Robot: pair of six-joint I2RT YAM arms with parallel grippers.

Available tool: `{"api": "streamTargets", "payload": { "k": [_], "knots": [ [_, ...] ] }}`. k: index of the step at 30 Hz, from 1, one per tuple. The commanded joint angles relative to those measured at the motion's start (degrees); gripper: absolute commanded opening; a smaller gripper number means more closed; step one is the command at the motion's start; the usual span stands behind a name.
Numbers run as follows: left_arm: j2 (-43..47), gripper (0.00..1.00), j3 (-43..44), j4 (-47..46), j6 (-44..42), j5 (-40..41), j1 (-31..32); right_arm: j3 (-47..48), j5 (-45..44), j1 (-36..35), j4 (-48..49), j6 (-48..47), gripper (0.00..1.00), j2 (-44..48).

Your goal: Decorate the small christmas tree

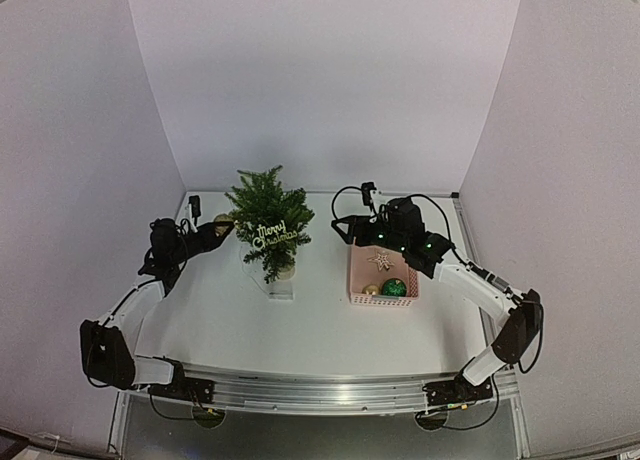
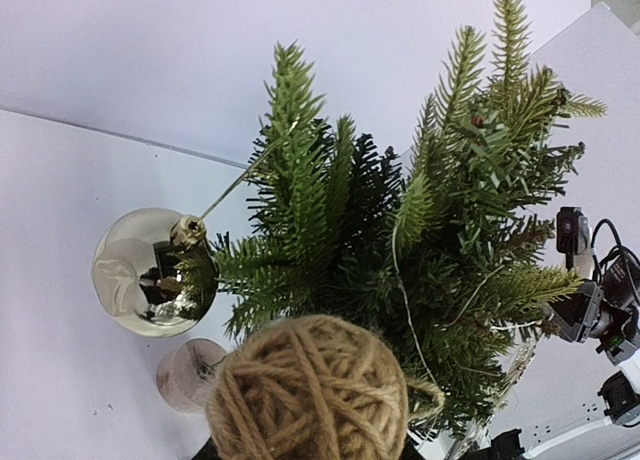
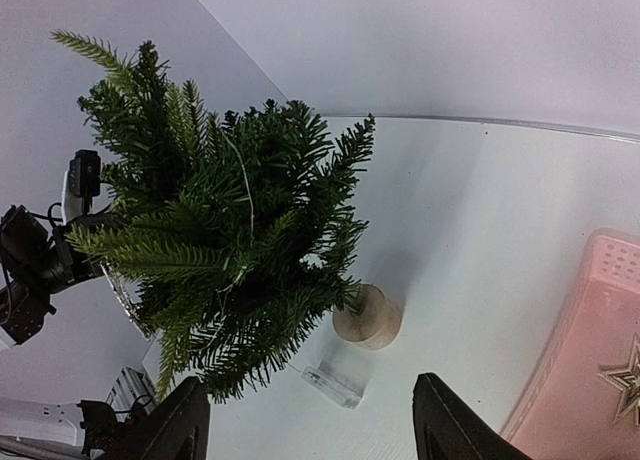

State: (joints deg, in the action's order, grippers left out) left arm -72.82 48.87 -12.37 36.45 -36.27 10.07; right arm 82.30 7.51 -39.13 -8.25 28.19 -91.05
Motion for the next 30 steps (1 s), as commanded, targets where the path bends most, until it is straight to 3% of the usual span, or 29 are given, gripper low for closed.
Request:
{"api": "streamTargets", "payload": {
  "k": [1, 22, 30],
  "knots": [
    [0.7, 0.00, 2.3, -2.6, 2.4, -2.0, 0.3, 1.7, 0.1, 0.1, 0.5, -1.5, 0.68, 0.4],
    [-0.3, 0.02, -0.3, -0.8, -1.4, -1.0, 2.2, 1.9, 0.3, 0.1, 0.5, -1.4, 0.67, 0.5],
    [0.1, 0.17, -0.7, -0.5, -1.7, -0.2, 2.3, 2.4, 0.4, 0.2, 0.5, -1.5, 0.67, 0.1]
  ]
}}
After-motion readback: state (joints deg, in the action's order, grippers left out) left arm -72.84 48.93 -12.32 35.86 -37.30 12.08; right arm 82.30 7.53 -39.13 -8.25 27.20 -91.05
